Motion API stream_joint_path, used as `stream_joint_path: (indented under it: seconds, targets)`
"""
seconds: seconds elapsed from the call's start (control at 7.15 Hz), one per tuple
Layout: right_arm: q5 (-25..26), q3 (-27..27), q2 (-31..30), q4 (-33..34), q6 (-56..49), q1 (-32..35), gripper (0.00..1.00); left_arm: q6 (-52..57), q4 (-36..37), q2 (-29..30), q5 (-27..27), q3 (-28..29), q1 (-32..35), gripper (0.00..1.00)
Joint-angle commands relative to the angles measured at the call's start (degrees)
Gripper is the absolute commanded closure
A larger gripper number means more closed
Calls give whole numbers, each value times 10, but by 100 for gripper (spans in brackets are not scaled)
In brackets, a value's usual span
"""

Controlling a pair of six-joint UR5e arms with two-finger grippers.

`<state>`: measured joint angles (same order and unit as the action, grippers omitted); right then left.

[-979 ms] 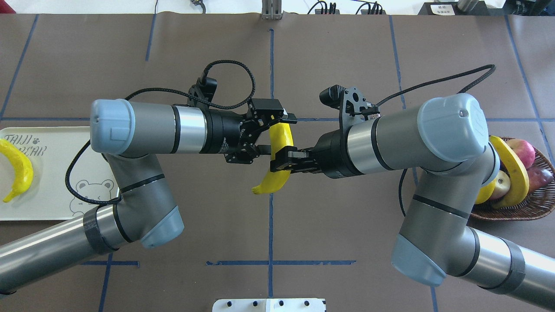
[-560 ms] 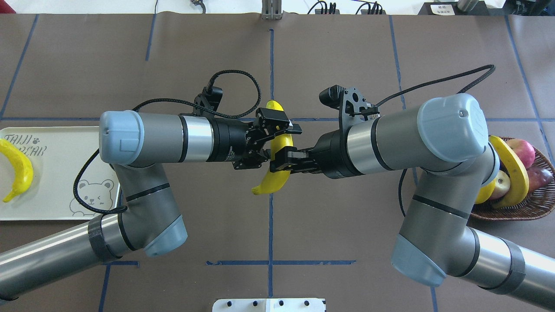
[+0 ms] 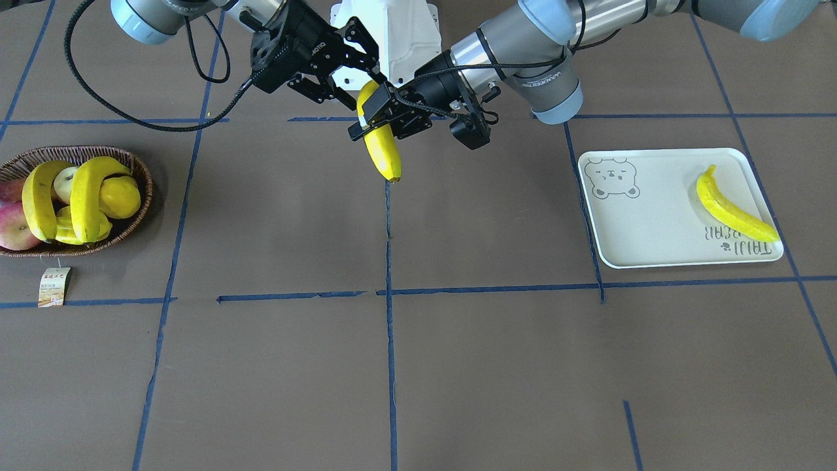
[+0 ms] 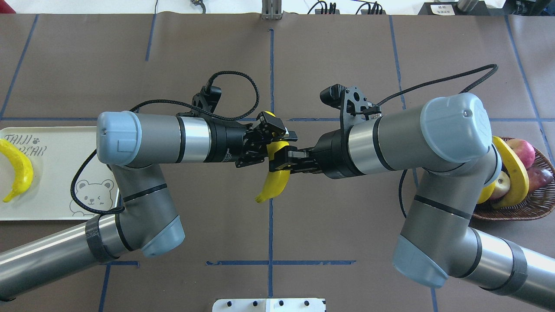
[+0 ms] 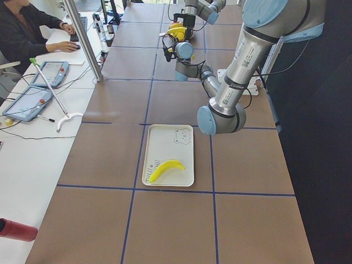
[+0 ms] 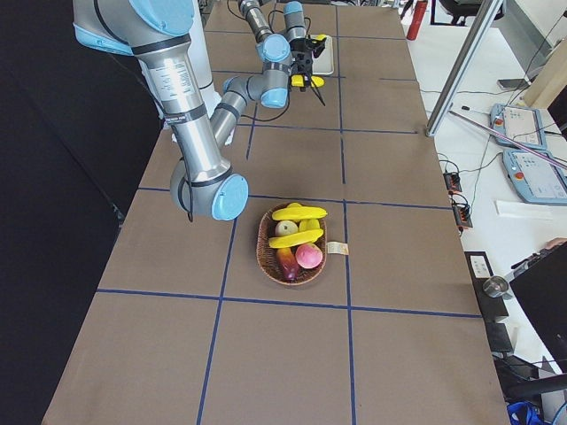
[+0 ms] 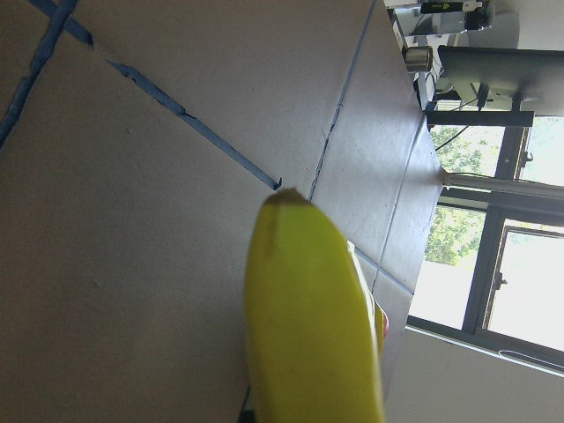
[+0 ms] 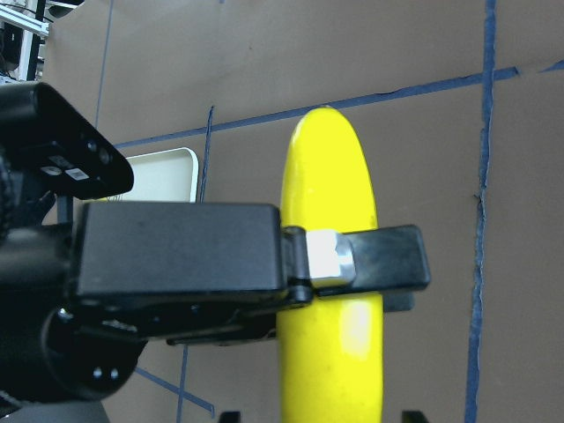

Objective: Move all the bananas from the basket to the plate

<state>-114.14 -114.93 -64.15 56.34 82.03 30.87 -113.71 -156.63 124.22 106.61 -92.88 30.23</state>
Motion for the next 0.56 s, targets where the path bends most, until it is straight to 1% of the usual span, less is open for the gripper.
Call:
stream_joint_path:
  seconds: [0.0, 0.14, 0.28, 0.42]
  targets:
    - [-5, -9, -5, 0, 1, 4, 0, 2, 1, -1, -1, 0, 2, 100]
    - [-6, -26, -14, 3, 1, 6, 0, 2, 7, -10, -2, 2, 12, 100]
    - [-9, -57, -44, 4, 1, 7, 0, 14, 58, -21, 11, -2, 49, 100]
    - [-10, -89, -75, 4, 1, 7, 0, 50, 89, -46, 33, -5, 75, 100]
